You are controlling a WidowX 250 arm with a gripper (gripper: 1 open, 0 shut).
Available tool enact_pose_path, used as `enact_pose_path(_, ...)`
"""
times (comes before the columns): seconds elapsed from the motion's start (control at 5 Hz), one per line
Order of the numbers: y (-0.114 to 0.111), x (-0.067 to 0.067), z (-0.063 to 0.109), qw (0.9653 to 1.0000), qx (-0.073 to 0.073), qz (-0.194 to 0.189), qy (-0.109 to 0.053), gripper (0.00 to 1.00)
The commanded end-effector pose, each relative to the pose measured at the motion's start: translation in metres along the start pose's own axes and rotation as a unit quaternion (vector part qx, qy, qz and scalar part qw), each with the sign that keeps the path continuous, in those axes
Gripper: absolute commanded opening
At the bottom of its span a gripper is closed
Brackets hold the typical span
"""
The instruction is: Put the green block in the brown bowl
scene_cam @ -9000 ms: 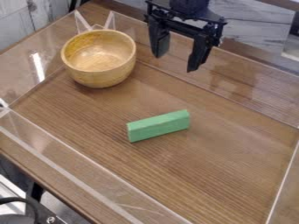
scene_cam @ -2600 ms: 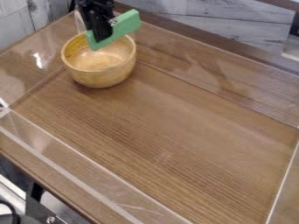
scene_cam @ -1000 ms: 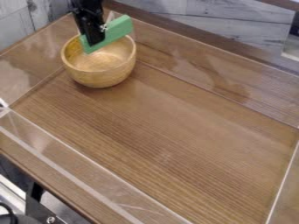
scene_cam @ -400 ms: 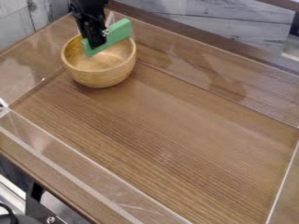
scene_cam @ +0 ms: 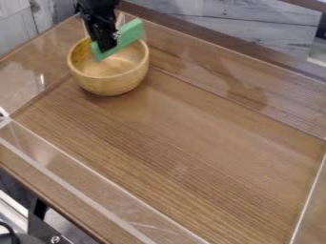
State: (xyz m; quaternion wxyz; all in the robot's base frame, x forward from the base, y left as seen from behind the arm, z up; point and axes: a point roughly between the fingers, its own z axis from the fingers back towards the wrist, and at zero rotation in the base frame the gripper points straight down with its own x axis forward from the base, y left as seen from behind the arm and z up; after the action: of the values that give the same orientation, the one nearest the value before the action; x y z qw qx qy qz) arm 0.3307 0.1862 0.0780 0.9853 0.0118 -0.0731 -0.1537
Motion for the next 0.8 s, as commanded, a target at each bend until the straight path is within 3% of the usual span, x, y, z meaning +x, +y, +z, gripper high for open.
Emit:
enact_pose_path(0.0,0.0067,0.0108,0.0142,0.9995,0.025,-0.006,-0.019,0.00)
enact_pose_path(0.6,0.0112,0.0130,0.0086,0.9994,0.030,0.004,-0.019,0.00)
